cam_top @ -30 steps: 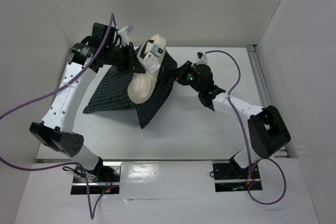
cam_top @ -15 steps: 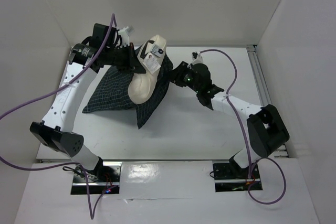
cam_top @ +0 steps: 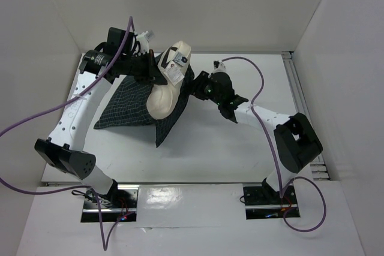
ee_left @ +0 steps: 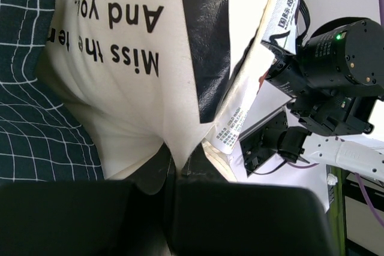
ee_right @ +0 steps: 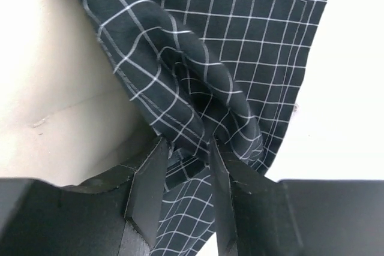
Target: Put the pillow into the pillowcase
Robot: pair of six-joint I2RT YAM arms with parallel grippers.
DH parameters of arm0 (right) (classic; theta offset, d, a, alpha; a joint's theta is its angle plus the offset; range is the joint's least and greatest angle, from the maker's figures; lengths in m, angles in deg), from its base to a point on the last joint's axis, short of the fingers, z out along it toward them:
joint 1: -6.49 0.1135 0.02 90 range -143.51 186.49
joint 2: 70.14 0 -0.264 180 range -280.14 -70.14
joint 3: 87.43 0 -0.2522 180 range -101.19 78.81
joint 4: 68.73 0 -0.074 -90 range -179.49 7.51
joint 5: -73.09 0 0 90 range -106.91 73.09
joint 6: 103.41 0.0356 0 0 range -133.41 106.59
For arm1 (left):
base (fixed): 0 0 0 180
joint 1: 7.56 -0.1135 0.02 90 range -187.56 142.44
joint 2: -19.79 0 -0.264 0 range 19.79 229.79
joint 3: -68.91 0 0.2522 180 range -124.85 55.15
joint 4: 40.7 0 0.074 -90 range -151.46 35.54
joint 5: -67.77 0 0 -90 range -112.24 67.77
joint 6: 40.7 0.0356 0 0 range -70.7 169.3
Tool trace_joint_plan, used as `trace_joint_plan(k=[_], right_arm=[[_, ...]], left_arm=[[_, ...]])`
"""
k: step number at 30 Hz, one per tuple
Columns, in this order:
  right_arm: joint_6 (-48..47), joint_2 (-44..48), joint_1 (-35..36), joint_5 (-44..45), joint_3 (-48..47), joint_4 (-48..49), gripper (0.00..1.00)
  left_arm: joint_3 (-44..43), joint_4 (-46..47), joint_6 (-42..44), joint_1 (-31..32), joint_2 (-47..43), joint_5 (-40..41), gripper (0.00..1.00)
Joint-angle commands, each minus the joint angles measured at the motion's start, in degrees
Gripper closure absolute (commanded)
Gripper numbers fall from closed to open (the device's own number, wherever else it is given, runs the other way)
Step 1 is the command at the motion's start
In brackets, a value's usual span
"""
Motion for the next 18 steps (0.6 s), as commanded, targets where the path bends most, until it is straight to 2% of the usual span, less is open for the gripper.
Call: trace_joint_plan(k=[1,4,10,14,18], right_arm=[[0.2,0.1,0.4,3.3,-0.2,-0.8,0.59],[0.2,0.1,0.4,3.8,-0.2,-0.9,0.55],[0.2,-1.3,1.0,3.7,-1.8,-2.3,0.54],[0.9,-1.3,1.0,5.1,-0.7,-1.7,0.65],[1.5,-0.7,1.0,5.6,0.6,-1.2,0.66]], left_arm=[[-0.5,3.7,1.3,0.0,-2.0,-1.1,1.0],[-0.5,3.7,1.3,0.0,-2.0,-1.1,1.0],[-0.5,3.7,1.3,0.0,-2.0,-1.1,1.0],[-0.5,3.7,1.3,0.0,-2.0,-1.1,1.0],[-0.5,3.7,1.3,0.0,-2.0,-1.1,1.0]])
